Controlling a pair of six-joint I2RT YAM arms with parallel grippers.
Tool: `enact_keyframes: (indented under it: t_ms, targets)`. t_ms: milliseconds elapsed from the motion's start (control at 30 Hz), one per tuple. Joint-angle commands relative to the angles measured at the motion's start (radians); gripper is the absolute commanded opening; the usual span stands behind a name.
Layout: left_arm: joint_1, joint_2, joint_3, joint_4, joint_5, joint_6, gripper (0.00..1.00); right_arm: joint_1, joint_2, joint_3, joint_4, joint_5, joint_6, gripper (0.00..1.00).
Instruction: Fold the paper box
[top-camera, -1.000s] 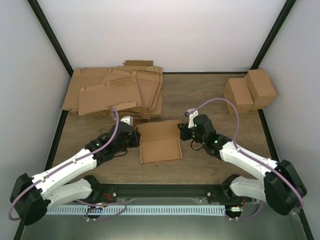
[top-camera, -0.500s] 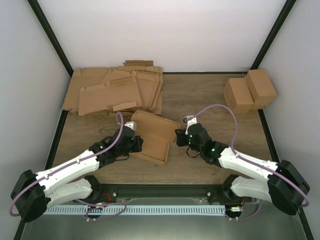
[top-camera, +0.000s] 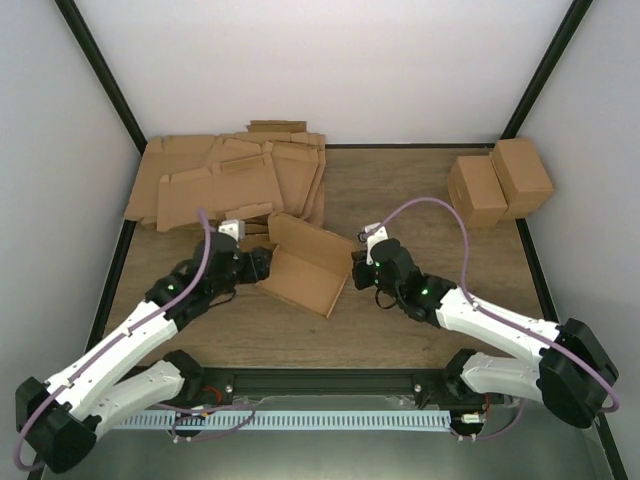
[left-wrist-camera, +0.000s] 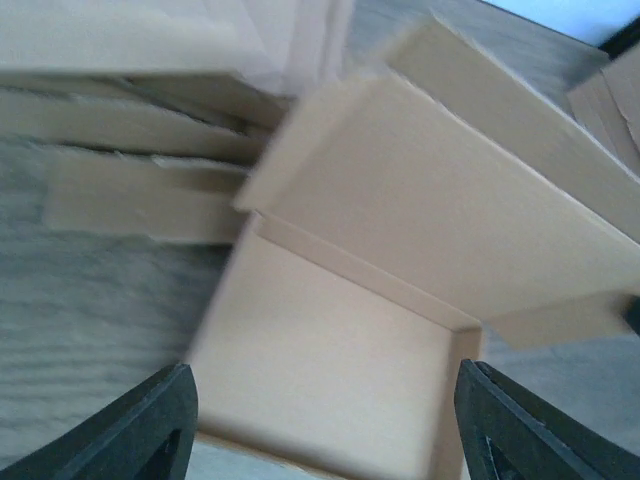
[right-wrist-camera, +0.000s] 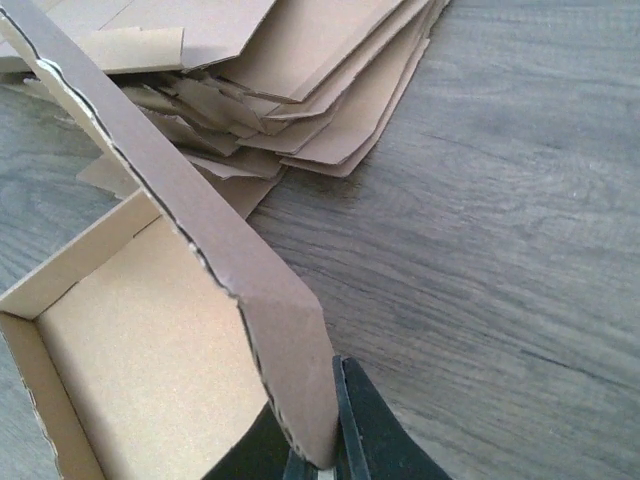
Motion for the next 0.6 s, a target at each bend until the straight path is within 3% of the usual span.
enact_keyframes:
  t_ms: [0,300,567]
  targets:
    - [0.153,0.010,0.010,0.049,0.134,0.174,0.77,0.008,0.008,0.069,-0.054,-0.009,-0.117,0.06]
    - [0.178,0.216,0.068,0.234,0.162,0.414,0.81,0.008,0.045,0.103,-0.095,-0.015,-0.152,0.07]
    - [0.184,0.346,0.156,0.226,0.027,0.506,0.81,0.008,0.068,0.111,-0.088,-0.028,-0.162,0.07]
